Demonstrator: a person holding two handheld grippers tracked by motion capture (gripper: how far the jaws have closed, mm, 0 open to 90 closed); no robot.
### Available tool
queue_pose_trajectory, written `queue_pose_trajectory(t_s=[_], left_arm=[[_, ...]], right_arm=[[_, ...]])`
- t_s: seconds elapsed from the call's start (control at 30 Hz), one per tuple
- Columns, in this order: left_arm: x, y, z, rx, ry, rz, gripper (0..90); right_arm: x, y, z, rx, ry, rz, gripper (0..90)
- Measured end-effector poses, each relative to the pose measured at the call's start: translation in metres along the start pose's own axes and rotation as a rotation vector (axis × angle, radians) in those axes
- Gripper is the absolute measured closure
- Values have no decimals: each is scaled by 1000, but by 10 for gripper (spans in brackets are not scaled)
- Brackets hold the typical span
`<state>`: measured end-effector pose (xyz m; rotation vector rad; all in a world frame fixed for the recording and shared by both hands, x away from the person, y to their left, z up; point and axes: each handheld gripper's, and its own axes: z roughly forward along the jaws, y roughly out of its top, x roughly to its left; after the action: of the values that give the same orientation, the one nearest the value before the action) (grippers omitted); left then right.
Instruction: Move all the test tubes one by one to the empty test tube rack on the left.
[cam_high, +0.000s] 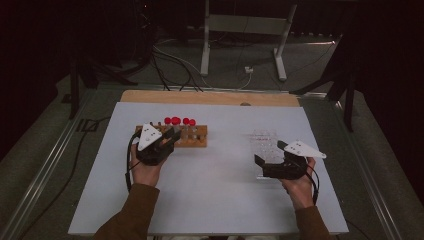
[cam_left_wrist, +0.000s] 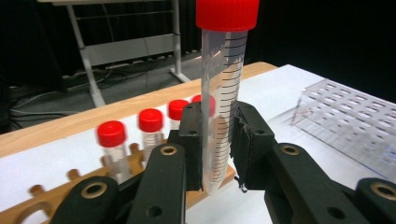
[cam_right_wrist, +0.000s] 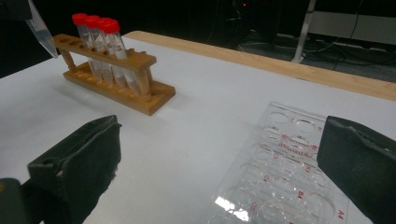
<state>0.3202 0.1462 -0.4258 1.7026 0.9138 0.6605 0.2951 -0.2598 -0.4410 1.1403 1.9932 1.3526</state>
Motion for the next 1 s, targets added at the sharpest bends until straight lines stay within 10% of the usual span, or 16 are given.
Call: queue_pose_trajectory(t_s=[0.47, 1.0], left_arm=[[43, 4, -2, -17, 150, -20, 760], [62, -25, 31, 99, 234, -75, 754]], right_arm=[[-2, -1, -1, -8, -1, 7, 0], [-3, -3, -4, -19, 5, 12, 0]])
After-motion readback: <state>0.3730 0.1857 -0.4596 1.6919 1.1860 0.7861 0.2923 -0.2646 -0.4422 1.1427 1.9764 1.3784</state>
